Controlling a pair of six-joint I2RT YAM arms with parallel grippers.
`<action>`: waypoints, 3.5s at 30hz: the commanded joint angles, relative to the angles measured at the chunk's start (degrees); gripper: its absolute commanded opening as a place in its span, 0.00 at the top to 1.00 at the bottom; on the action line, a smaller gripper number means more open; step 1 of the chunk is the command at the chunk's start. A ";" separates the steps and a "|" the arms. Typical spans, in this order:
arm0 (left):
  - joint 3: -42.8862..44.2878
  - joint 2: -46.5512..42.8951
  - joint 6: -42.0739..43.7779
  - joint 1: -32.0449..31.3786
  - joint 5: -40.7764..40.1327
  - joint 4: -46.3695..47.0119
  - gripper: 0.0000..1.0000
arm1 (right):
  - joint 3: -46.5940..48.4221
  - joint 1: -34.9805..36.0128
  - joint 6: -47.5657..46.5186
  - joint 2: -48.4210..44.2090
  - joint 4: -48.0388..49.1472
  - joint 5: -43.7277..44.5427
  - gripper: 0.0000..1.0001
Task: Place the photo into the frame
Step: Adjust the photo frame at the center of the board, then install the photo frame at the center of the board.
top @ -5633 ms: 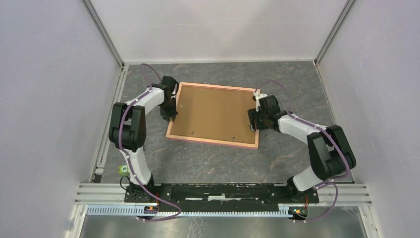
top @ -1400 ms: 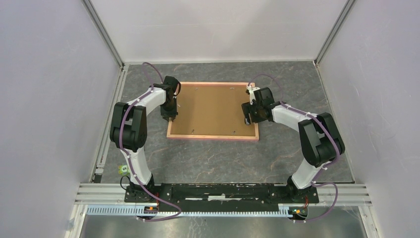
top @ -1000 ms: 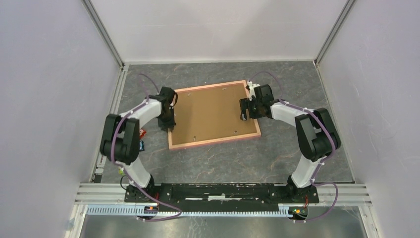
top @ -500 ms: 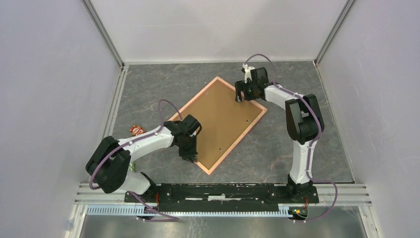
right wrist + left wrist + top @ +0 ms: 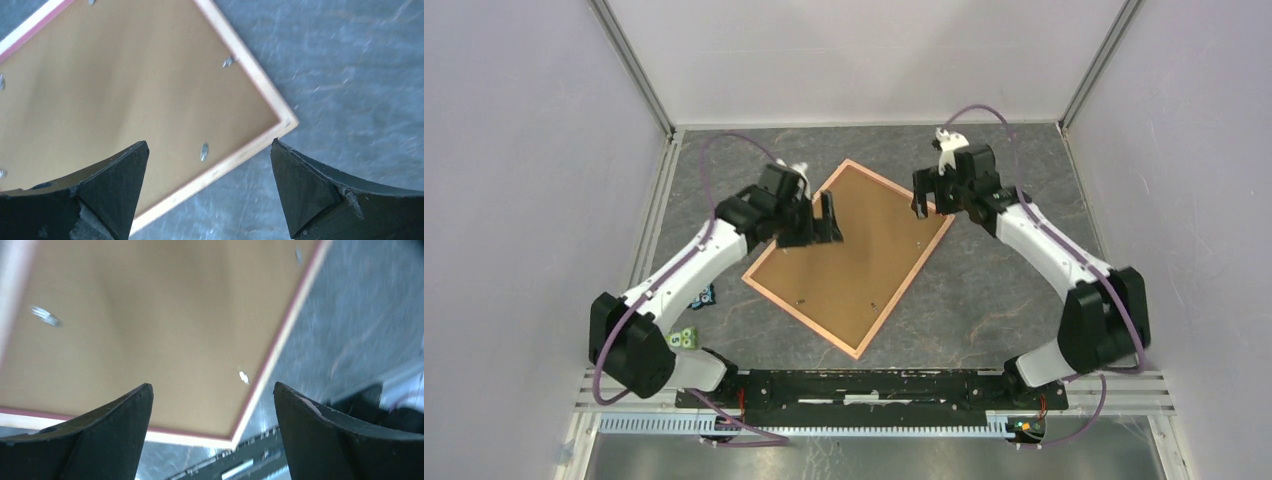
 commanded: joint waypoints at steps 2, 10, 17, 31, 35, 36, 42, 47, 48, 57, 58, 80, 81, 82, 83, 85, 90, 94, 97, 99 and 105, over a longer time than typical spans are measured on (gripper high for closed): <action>6.84 6.40 4.45 13.16 -4.73 -0.60 0.03 | -16.19 -1.35 3.72 -6.86 9.07 -13.58 0.02; 17.13 24.18 14.38 19.34 -4.78 -8.25 0.06 | -22.13 -1.39 3.12 -6.61 9.67 -10.38 0.02; 19.50 32.17 17.57 20.34 -4.73 -6.83 0.07 | -23.89 -1.34 4.29 -4.18 11.58 -11.93 0.02; 7.62 27.91 13.25 20.67 5.93 -2.54 0.41 | -22.36 -1.39 7.40 1.02 15.25 -16.16 0.02; 2.02 23.28 12.33 20.65 7.53 -1.56 0.54 | -21.75 -1.35 7.29 1.41 14.72 -15.58 0.02; 1.04 22.40 12.24 20.64 6.98 -1.57 0.57 | -21.65 -1.33 7.22 1.42 14.46 -14.75 0.02; -1.78 20.90 11.39 20.25 7.66 -0.58 0.66 | -19.66 -1.36 6.03 1.66 11.71 -8.17 0.02; -4.26 19.05 12.01 19.74 4.16 -0.37 0.71 | -17.40 -1.33 6.55 1.47 9.01 -0.84 0.11; -4.88 18.82 12.29 19.72 3.32 -0.38 0.72 | -17.42 -1.22 6.51 1.06 9.36 0.10 0.12; -5.15 19.57 12.77 19.66 2.63 0.53 0.87 | -13.05 -0.79 4.61 4.95 8.67 1.83 0.28; -5.04 19.66 12.77 19.63 2.63 0.49 0.88 | -12.41 -0.79 4.68 5.65 8.54 1.91 0.28; -4.59 20.02 12.60 19.61 2.54 0.69 0.98 | -8.50 1.11 8.78 13.12 5.70 10.47 0.28; -4.59 20.06 12.60 19.63 2.55 0.62 0.98 | -8.34 1.14 9.06 13.37 5.59 10.75 0.29; -4.59 19.98 12.59 19.59 2.50 0.68 0.98 | -8.26 1.16 9.24 13.51 5.67 10.71 0.32; -4.59 20.02 12.59 19.62 2.46 0.67 0.98 | -8.19 1.14 9.35 13.60 5.68 10.34 0.36; -4.59 19.93 12.60 19.63 2.52 0.66 0.98 | -8.27 1.15 9.49 13.49 5.55 9.40 0.43; -4.50 20.02 12.52 19.64 2.62 0.67 0.98 | -9.63 1.24 9.62 12.34 5.68 7.83 0.59; -4.50 19.94 12.50 19.63 2.88 0.82 0.98 | -10.39 1.33 9.79 11.77 6.01 7.03 0.75; -4.57 19.93 12.51 19.63 3.24 0.88 0.98 | -10.10 1.26 9.85 12.22 5.96 5.73 0.90; -4.59 19.77 12.50 19.67 3.17 0.89 0.98 | -10.04 1.31 9.85 12.41 6.24 4.76 0.96; -4.85 19.57 12.42 19.68 2.98 0.85 0.98 | -7.74 1.13 8.96 12.43 5.76 3.49 0.90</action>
